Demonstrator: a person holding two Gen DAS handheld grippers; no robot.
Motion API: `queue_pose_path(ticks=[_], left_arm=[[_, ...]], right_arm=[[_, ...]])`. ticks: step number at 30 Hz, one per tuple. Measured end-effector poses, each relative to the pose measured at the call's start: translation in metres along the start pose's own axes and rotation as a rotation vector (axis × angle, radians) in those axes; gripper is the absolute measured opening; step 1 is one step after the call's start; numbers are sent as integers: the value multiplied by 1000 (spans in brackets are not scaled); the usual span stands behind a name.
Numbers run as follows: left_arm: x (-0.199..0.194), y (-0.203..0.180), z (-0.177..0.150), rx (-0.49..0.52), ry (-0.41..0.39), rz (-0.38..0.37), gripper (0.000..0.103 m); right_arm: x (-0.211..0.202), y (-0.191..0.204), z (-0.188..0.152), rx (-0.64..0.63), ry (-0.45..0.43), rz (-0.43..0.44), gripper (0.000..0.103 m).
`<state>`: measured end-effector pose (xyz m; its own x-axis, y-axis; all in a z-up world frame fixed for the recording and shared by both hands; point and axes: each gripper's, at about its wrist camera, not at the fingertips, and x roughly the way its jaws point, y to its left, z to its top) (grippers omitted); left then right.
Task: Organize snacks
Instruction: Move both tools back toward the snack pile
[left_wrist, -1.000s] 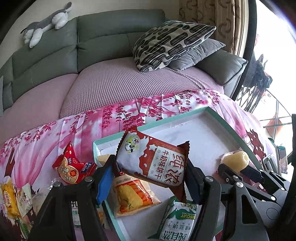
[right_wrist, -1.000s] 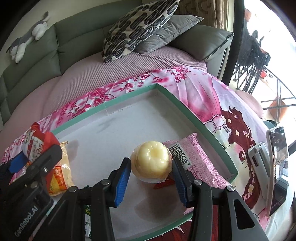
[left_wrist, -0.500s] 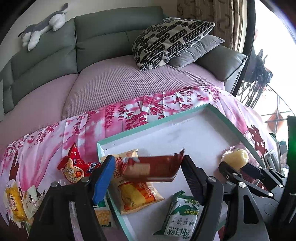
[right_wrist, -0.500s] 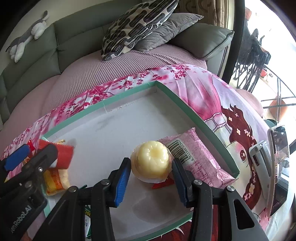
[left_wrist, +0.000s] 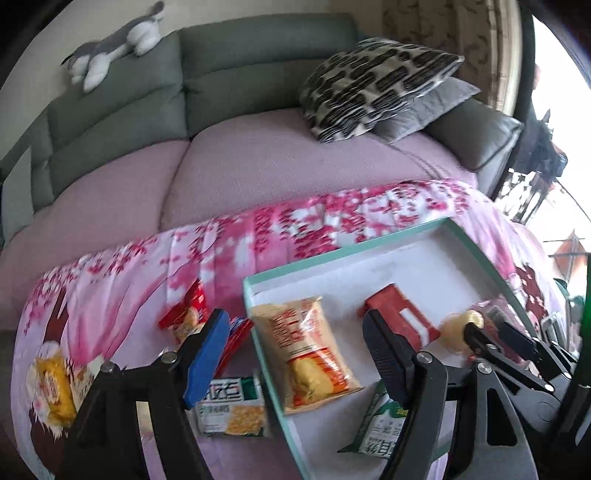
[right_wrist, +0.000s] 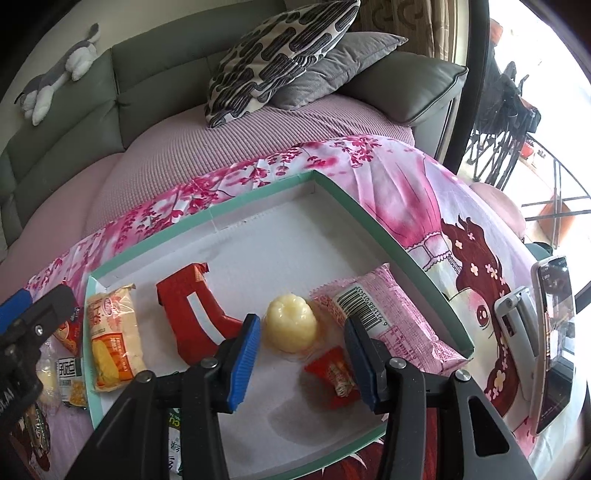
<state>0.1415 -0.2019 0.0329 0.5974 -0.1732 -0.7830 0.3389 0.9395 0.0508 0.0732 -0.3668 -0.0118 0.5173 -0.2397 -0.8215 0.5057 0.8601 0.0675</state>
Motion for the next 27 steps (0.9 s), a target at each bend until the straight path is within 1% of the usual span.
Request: queue_pose_path(ticks=[2, 3, 4, 5, 6, 7, 8, 12, 16, 22, 27], left_arm=[[7, 7, -2, -32, 29, 29, 76], [12, 13, -3, -63, 46, 63, 83], [15, 19, -5, -86, 54, 86, 91], [17, 24, -6, -103, 58, 102, 101], [19, 27, -8, -111, 58, 110, 102], [21, 32, -10, -123, 64, 125, 102], [23, 35, -11, -135, 70, 136, 102], [32, 45, -15, -165, 100, 151, 102], [34, 47, -15, -176, 93, 146, 102], [36, 46, -15, -180, 96, 147, 102], [34, 47, -15, -184, 94, 127, 102]], right_arm=[[-1, 0, 0, 1, -1, 0, 51], [-1, 0, 0, -2, -1, -1, 52], [-1, 0, 0, -6, -2, -1, 56], [-1, 1, 1, -10, -2, 0, 66], [0, 2, 1, -15, -2, 0, 73], [0, 3, 1, -22, -4, -1, 83], [1, 3, 1, -26, -5, 2, 86], [4, 8, 0, -46, 5, 15, 87], [3, 12, -2, -70, -8, 9, 102], [4, 12, -1, -75, -4, 12, 103], [5, 12, -1, -77, 5, 9, 103]])
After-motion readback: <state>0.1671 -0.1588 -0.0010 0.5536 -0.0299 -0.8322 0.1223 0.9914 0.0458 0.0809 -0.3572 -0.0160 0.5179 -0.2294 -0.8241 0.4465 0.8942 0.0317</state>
